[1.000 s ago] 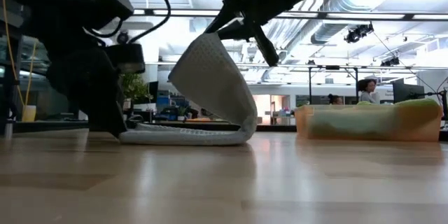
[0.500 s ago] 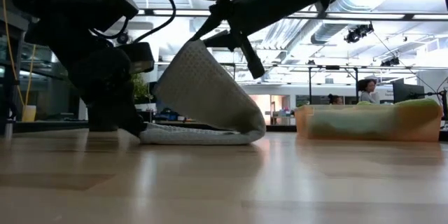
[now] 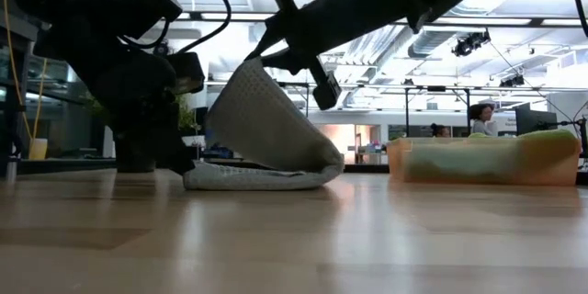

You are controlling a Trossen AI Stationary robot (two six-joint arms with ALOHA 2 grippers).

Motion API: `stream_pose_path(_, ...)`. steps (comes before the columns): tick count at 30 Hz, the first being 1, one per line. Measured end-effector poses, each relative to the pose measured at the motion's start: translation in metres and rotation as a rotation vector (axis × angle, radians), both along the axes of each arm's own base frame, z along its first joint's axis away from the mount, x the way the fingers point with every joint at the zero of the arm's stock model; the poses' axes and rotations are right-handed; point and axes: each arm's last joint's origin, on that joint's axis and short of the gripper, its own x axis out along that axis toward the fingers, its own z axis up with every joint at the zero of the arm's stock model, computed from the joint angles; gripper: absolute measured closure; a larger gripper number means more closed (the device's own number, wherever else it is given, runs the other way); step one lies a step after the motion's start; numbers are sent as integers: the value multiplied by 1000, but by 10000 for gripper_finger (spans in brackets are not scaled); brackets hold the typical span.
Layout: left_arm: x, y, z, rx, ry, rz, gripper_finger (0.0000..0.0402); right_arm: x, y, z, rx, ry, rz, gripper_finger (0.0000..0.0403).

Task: Fold microfiber towels
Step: Fold the gray microfiber cloth

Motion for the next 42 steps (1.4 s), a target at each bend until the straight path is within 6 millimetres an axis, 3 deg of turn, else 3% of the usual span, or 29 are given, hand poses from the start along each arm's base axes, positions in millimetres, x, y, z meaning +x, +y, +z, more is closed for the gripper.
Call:
stream_pose_path(4,0,-1,0,-23,1,-19,401,1,0,0,-16,7,29,403)
stream_pose_path(8,0,-1,4,-28,-17,-23,401,4,4,-15,19,36,94,403)
stream_pose_path(17,0,-1,5,-15,-16,-15,401,34,24,-40,63,50,225,403)
stream_pose_path(25,-2,-2,4,-48,4,-44,401,38,26,-35,-51,110,362,400)
stream_pose_path(29,-2,-2,4,-66,9,-60,401,38,22,-31,-59,118,423,361)
stream_pose_path(35,-7,-5,7,-136,47,-115,401,34,15,-26,-145,220,437,259)
stream_pose_path(38,-14,-5,14,-137,71,-114,401,27,-1,-11,-202,318,426,220)
stream_pose_path(42,-25,-3,34,-112,37,-116,401,9,-24,20,-309,466,433,200)
